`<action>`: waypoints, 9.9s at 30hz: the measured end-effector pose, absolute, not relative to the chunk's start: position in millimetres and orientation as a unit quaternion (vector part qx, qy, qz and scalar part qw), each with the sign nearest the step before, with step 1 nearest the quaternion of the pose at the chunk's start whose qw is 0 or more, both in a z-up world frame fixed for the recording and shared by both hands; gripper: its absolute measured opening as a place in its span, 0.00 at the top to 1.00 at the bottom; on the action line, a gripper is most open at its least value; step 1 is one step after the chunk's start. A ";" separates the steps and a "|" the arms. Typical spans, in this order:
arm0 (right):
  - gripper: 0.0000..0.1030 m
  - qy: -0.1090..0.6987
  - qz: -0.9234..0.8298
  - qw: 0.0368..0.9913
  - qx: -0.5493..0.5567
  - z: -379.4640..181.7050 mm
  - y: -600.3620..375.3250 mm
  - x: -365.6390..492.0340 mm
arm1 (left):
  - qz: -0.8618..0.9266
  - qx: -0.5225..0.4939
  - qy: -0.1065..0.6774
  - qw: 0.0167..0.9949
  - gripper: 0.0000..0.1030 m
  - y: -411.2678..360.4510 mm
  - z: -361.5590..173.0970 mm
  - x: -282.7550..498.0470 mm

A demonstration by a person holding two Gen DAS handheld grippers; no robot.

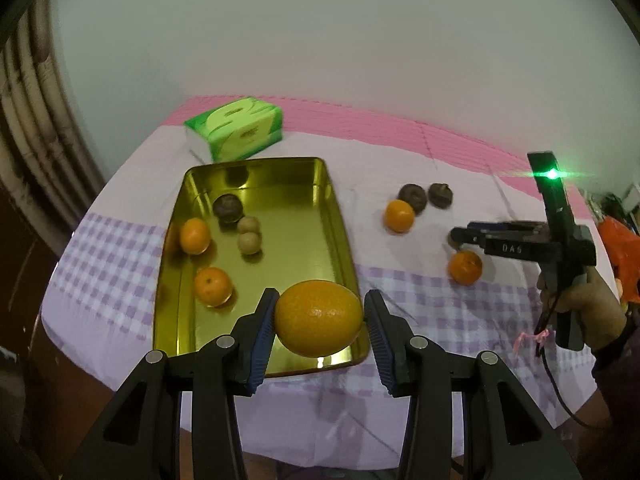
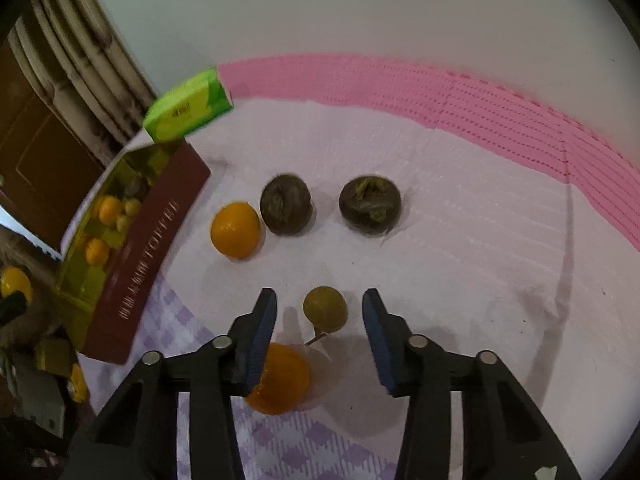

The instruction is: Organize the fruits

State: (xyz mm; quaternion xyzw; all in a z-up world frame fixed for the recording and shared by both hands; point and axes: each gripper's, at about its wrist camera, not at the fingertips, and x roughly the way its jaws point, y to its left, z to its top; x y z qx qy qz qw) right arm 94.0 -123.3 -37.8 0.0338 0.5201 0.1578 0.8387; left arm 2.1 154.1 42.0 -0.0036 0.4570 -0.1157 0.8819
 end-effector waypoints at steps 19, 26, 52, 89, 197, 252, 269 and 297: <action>0.78 0.394 0.132 0.906 0.075 46.8 -169.1 30.2 | -0.055 -0.013 0.464 0.884 0.57 200.0 22.8 19.2; 0.78 0.375 0.137 0.913 0.089 64.9 -173.2 5.6 | -0.062 -0.004 0.475 0.878 0.57 193.9 11.9 28.5; 0.78 0.377 0.153 0.908 0.100 64.2 -166.3 -20.1 | -0.083 0.038 0.506 0.858 0.56 135.4 -31.8 144.7; 0.78 0.405 0.314 0.856 0.070 59.9 -5.7 17.5 | 0.106 -0.051 0.455 0.883 0.30 229.2 23.0 -29.0; 0.07 0.414 -0.034 0.899 0.140 -61.4 -265.2 -24.1 | -0.228 0.153 0.519 0.809 0.42 -1.7 -26.1 136.6; 0.62 0.419 0.077 0.904 0.042 -45.2 -239.5 19.1 | -0.154 -0.059 0.515 0.841 0.63 153.2 24.2 14.7; 0.62 0.412 -0.002 0.905 0.107 -60.5 -278.9 -7.7 | -0.125 -0.054 0.525 0.840 0.63 170.9 -11.5 48.5; 0.61 0.415 0.001 0.902 0.118 -61.2 -281.4 -7.9 | -0.098 -0.004 0.531 0.842 0.63 149.0 -54.0 135.1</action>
